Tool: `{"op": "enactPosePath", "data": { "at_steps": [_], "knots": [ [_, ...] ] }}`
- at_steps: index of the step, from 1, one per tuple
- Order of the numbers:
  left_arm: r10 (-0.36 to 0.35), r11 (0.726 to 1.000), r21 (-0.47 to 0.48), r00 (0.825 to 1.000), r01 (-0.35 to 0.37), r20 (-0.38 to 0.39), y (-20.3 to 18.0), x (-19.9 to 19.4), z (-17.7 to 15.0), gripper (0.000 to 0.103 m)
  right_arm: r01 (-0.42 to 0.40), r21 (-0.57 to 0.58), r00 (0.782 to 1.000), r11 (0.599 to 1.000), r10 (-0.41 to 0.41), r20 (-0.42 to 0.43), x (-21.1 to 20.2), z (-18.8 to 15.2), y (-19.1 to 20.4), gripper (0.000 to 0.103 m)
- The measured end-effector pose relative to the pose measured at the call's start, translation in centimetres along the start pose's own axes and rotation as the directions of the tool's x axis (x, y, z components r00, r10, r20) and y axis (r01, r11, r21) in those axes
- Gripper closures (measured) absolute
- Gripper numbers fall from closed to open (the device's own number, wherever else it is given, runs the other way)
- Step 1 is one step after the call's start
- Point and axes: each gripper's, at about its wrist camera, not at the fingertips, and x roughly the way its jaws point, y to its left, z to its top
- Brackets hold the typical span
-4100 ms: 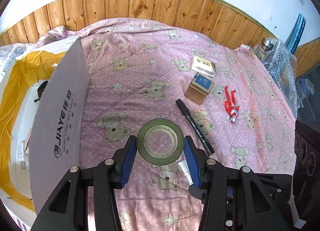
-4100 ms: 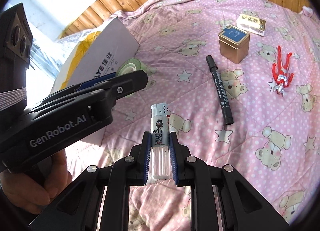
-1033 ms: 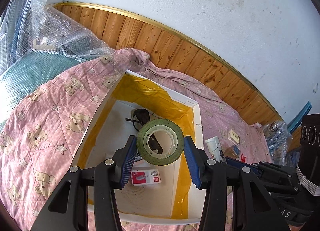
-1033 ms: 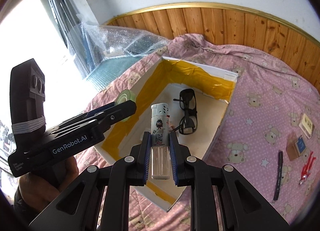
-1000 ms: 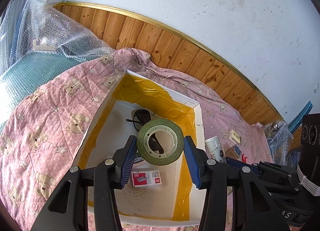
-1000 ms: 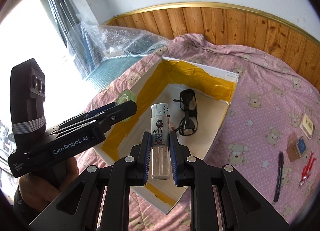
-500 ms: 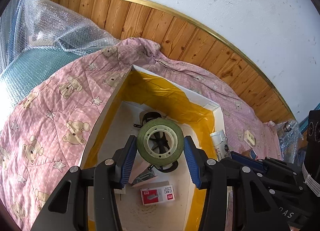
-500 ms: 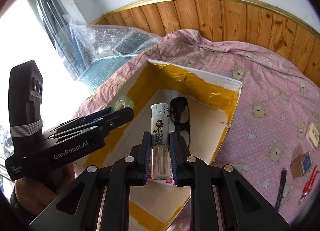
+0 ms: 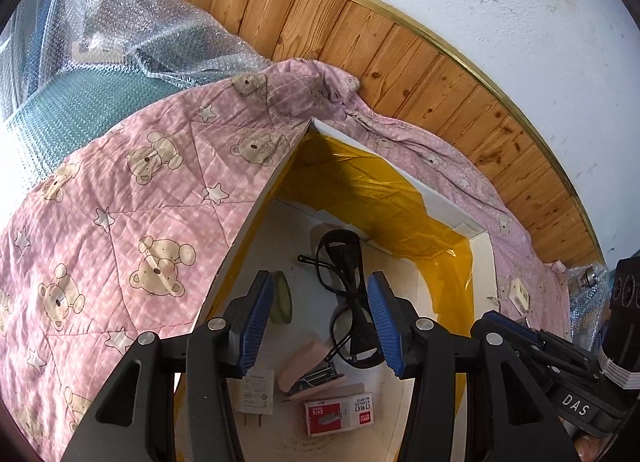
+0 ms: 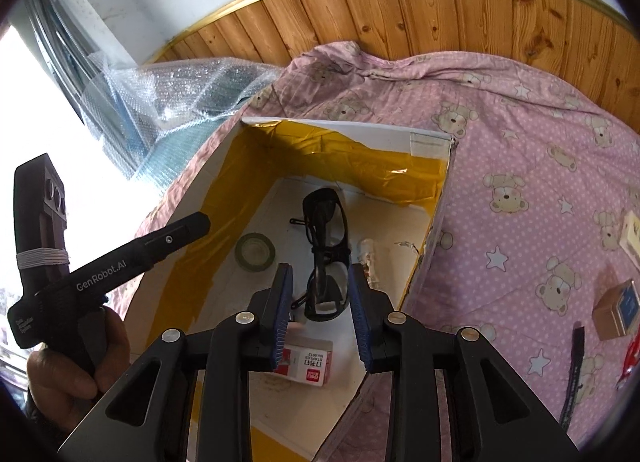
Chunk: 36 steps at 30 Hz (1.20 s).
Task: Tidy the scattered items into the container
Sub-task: 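Move both tools back out of the box toward the black marker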
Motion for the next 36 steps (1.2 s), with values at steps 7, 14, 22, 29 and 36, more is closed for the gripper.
{"op": "enactPosePath", "data": {
  "at_steps": [7, 14, 22, 29, 36],
  "knots": [
    [0.013, 1.0, -0.017, 1.0, -0.013, 0.019, 0.8, -2.1, -0.2, 0.052, -0.028, -0.005, 0.999, 1.0, 0.028, -0.015, -1.1, -1.5, 0.9, 0.072],
    [0.018, 1.0, 0.005, 1.0, -0.018, 0.015, 0.2, -3.9, -1.9, 0.052, -0.049, -0.004, 0.999, 0.999, 0.049, -0.019, -2.5, -3.3, 1.5, 0.072],
    [0.009, 0.998, 0.058, 1.0, -0.01, 0.005, -2.9, -5.2, -4.1, 0.052, -0.06, -0.012, 0.998, 0.998, 0.06, -0.004, -4.9, -5.0, 2.4, 0.072],
    [-0.003, 0.996, 0.091, 1.0, 0.003, 0.006, -4.7, -6.6, -5.7, 0.052, -0.069, -0.008, 0.998, 0.998, 0.069, 0.009, -6.7, -6.5, 2.7, 0.071],
    [-0.012, 0.994, 0.109, 1.0, 0.011, 0.007, -5.7, -7.6, -6.8, 0.052, -0.079, 0.008, 0.997, 0.997, 0.079, 0.016, -8.0, -7.8, 2.4, 0.071]
  ]
}}
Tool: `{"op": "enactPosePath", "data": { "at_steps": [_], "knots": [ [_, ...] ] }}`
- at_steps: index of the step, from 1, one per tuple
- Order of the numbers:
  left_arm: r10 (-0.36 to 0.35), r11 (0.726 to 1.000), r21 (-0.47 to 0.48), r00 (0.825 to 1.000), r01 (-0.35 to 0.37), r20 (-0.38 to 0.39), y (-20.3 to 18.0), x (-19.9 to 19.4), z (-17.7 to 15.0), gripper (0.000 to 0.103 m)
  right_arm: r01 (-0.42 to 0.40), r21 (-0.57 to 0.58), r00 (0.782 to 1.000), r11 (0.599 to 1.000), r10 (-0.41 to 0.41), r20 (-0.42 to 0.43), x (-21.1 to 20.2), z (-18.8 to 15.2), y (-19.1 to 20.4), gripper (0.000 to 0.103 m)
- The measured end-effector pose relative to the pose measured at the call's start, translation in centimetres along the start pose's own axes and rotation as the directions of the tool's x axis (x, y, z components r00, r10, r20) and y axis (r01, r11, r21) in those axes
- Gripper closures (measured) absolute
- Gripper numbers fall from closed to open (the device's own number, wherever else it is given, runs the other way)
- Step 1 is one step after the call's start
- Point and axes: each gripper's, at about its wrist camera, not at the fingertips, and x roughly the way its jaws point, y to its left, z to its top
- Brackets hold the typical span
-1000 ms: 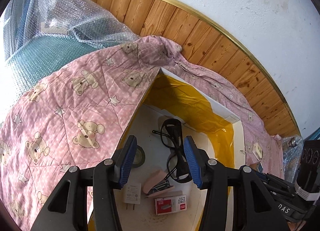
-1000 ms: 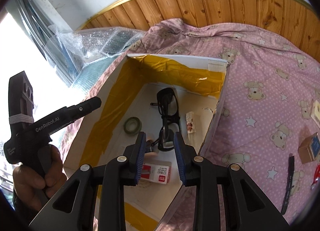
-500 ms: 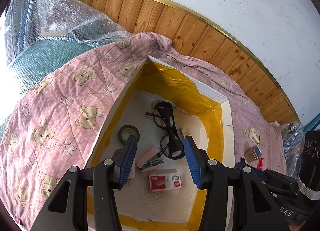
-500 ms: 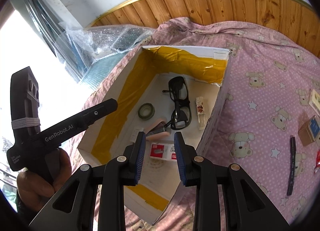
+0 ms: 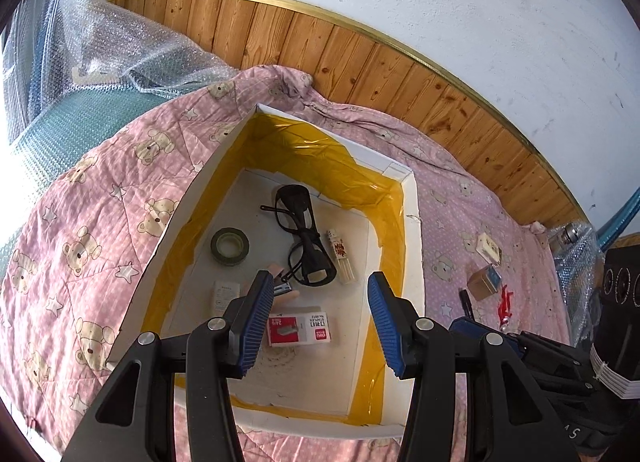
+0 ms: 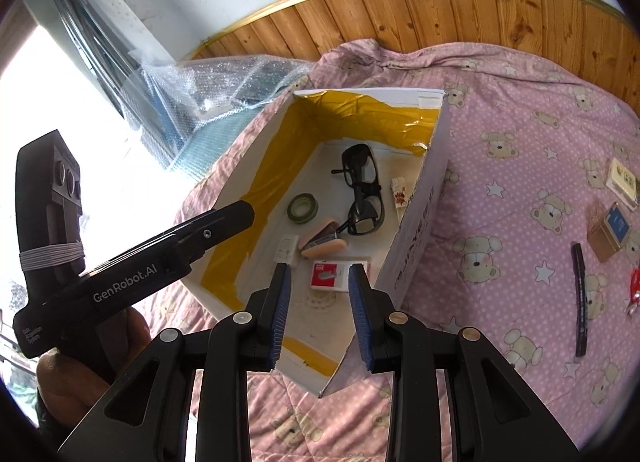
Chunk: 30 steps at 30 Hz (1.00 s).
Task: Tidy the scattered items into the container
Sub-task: 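Move both tools back out of the box toward the black marker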
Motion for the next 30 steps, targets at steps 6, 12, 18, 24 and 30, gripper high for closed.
{"op": "enactPosePath", "data": {
  "at_steps": [6, 12, 18, 24, 30],
  "knots": [
    [-0.016, 1.0, -0.007, 1.0, 0.016, 0.0, -0.8, -0.7, -0.6, 0.052, -0.007, 0.01, 1.0, 1.0, 0.007, 0.001, -0.8, -1.0, -0.4, 0.07],
    [-0.019, 1.0, 0.011, 1.0, 0.019, -0.009, -1.9, -1.0, -1.4, 0.052, -0.022, 0.032, 1.0, 0.999, 0.021, 0.009, -1.5, -1.8, -1.1, 0.069],
    [-0.028, 0.999, 0.037, 0.999, 0.028, -0.022, -3.6, -0.9, -2.2, 0.052, -0.031, 0.064, 0.999, 0.997, 0.03, 0.012, -2.1, -2.7, -2.4, 0.069],
    [-0.033, 0.997, 0.067, 0.999, 0.035, -0.034, -5.7, -0.7, -2.7, 0.052, -0.035, 0.092, 0.999, 0.995, 0.033, 0.019, -2.9, -3.5, -3.9, 0.068],
    [-0.037, 0.995, 0.094, 0.998, 0.042, -0.049, -7.7, -0.3, -3.3, 0.052, -0.043, 0.12, 0.999, 0.992, 0.04, 0.027, -3.6, -4.3, -5.7, 0.068]
  ]
}}
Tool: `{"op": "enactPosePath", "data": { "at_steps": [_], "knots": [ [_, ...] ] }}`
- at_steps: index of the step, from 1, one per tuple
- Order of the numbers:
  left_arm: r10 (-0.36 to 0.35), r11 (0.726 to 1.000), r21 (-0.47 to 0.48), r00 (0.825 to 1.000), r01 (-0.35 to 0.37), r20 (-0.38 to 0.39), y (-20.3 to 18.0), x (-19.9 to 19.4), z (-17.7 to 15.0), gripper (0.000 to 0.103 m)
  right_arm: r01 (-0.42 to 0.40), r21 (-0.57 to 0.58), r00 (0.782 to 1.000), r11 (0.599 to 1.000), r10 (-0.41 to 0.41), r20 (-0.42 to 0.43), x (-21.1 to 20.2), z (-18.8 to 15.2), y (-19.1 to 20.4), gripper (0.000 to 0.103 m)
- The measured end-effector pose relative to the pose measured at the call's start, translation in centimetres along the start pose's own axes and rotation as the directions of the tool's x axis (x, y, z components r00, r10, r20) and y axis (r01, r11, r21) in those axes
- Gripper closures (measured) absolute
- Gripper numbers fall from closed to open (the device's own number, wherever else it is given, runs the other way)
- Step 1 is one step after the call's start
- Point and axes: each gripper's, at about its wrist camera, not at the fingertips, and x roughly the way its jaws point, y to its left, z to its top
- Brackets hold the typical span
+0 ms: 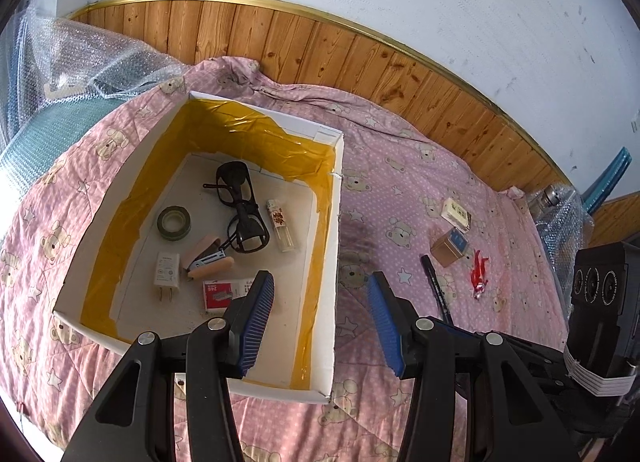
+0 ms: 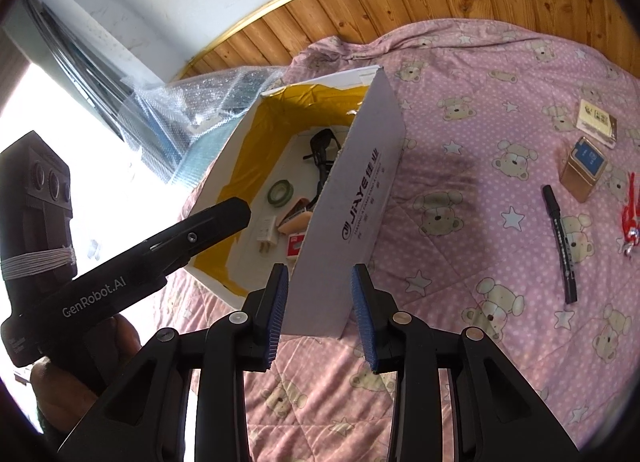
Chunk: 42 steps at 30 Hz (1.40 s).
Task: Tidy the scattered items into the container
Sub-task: 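Move both tools back out of the box toward the black marker, then grasp the black marker with the left tool while the right tool grasps the red toy figure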
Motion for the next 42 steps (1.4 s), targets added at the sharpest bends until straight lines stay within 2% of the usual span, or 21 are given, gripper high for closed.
{"op": "enactPosePath", "data": {
  "at_steps": [19, 29, 34, 42],
  "knots": [
    [-0.022, 0.994, 0.106, 0.997, 0.03, -0.076, -7.5, 3.7, -1.1, 0.052, 0.019, 0.132, 1.0, 0.991, -0.02, 0.01, -2.3, -2.1, -8.1, 0.068],
    [-0.022, 0.989, 0.141, 0.991, 0.04, -0.129, -10.7, 6.8, -1.9, 0.052, 0.048, 0.235, 0.999, 0.971, -0.051, 0.009, -3.1, -3.7, -13.8, 0.068],
    [-0.027, 0.982, 0.179, 0.986, 0.057, -0.163, -13.0, 8.8, -2.4, 0.052, 0.066, 0.297, 0.997, 0.953, -0.072, 0.011, -3.7, -4.6, -17.2, 0.068],
    [-0.016, 0.971, 0.227, 0.97, 0.073, -0.244, -16.6, 14.1, -3.5, 0.052, 0.089, 0.365, 0.995, 0.927, -0.097, 0.003, -4.2, -5.2, -21.7, 0.068]
  ]
}}
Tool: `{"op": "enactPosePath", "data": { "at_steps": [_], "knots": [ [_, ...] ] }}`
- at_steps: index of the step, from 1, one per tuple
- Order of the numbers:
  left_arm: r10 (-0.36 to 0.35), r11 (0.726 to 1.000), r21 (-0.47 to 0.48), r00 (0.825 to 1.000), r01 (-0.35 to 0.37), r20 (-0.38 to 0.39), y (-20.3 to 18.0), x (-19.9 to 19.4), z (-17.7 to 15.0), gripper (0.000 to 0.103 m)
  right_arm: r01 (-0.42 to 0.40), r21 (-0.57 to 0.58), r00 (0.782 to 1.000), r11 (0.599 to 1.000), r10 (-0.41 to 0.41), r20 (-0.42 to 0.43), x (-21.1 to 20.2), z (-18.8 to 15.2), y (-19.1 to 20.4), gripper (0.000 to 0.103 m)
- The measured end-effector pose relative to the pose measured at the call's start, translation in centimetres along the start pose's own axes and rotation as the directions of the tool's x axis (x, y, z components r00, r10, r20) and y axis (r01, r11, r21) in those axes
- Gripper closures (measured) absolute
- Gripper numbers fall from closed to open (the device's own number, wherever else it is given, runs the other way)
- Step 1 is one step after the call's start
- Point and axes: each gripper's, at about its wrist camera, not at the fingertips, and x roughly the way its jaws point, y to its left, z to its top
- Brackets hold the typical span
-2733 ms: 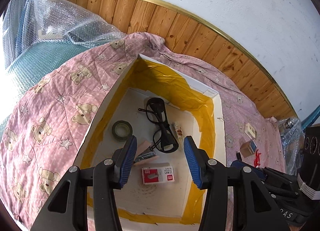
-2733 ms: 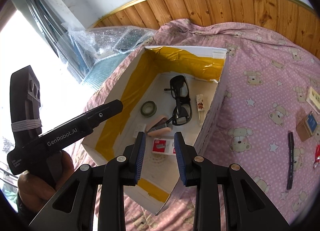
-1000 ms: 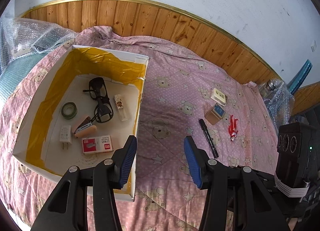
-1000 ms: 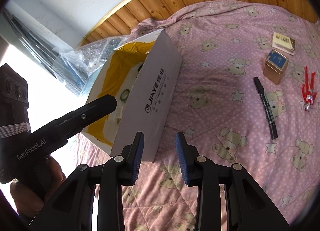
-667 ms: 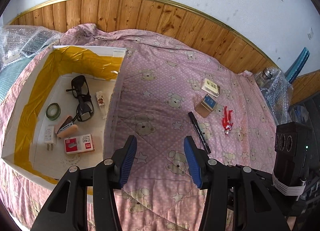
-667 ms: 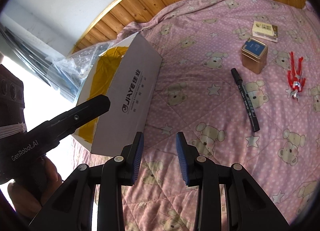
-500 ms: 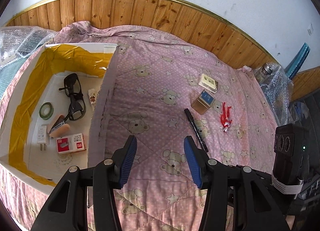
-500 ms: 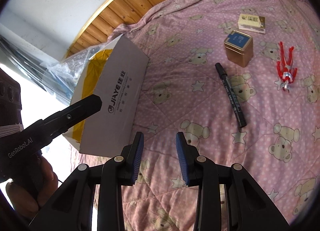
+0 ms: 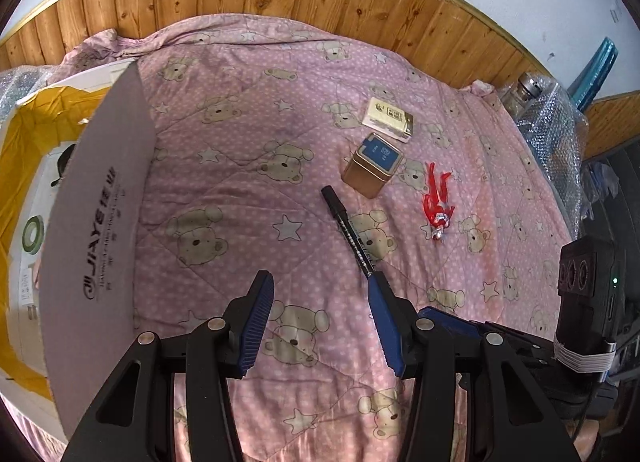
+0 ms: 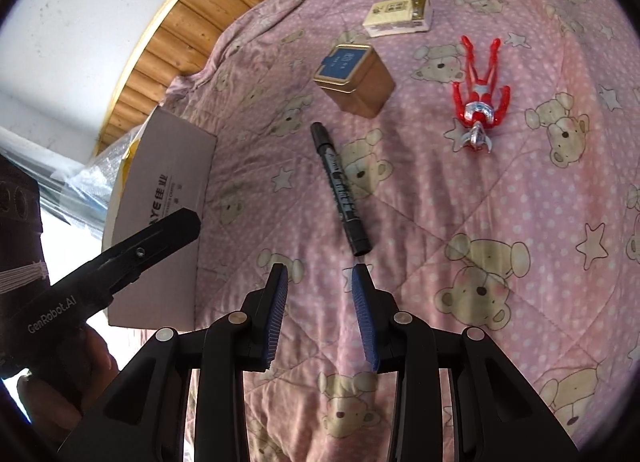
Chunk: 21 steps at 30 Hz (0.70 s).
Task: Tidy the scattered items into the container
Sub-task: 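Grasp the black marker with the left tool while the right tool grasps the red toy figure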
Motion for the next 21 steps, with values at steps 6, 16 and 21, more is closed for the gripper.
{"op": "enactPosePath", "data": {
  "at_steps": [6, 16, 21],
  "knots": [
    [-0.005, 1.0, 0.03, 0.999, 0.007, -0.053, -2.2, 3.6, 0.8, 0.052, 0.021, 0.045, 1.0, 0.999, -0.022, 0.017, -0.2, 1.4, -2.9, 0.067],
    [0.02, 0.999, 0.038, 0.993, -0.016, -0.12, -3.9, 9.7, 1.9, 0.052, 0.102, 0.109, 0.988, 0.989, -0.113, 0.105, -1.5, 5.9, -7.9, 0.067],
    [0.04, 0.999, 0.031, 0.99, -0.036, -0.136, -4.0, 11.7, 1.9, 0.052, 0.113, 0.132, 0.986, 0.985, -0.127, 0.106, -0.5, 7.9, -9.6, 0.067]
  ]
}}
